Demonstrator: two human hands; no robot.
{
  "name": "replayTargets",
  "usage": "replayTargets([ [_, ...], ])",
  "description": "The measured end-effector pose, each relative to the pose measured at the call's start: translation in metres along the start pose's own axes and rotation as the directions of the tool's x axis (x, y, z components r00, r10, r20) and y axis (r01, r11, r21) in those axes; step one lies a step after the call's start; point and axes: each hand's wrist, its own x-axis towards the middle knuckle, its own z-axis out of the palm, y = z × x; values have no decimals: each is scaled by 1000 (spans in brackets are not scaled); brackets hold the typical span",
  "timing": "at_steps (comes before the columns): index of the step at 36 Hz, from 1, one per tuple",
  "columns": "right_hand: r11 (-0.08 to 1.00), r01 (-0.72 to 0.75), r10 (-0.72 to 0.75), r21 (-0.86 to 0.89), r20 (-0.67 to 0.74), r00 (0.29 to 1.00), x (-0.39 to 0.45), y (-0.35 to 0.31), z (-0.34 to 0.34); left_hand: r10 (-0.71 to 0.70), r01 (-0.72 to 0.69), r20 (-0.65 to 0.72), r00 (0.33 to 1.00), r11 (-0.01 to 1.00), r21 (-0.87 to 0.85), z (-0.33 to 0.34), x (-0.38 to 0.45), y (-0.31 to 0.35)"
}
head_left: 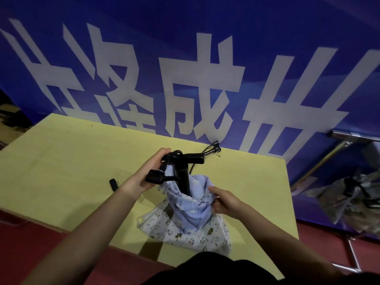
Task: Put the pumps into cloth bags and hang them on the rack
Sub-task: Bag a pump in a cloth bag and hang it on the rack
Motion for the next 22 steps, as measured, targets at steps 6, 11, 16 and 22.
replayTargets([
  [6, 980, 118, -113, 159, -43, 993, 2, -14, 6, 10, -10, 19, 1000, 1000, 9, 0, 1, 5],
  [11, 961, 275, -264, 35, -187, 946, -15, -45, 10, 26, -19, -73, 997, 995, 99, -6, 2, 10],
  [16, 973, 220, -207, 78, -139, 968, -28, -78, 11, 72, -56, -134, 988, 991, 118, -12, -1, 20],
  [22, 933, 354, -356, -61, -278, 892, -35, -99, 18, 188, -124, -176, 966, 939, 322, 0, -3, 31],
])
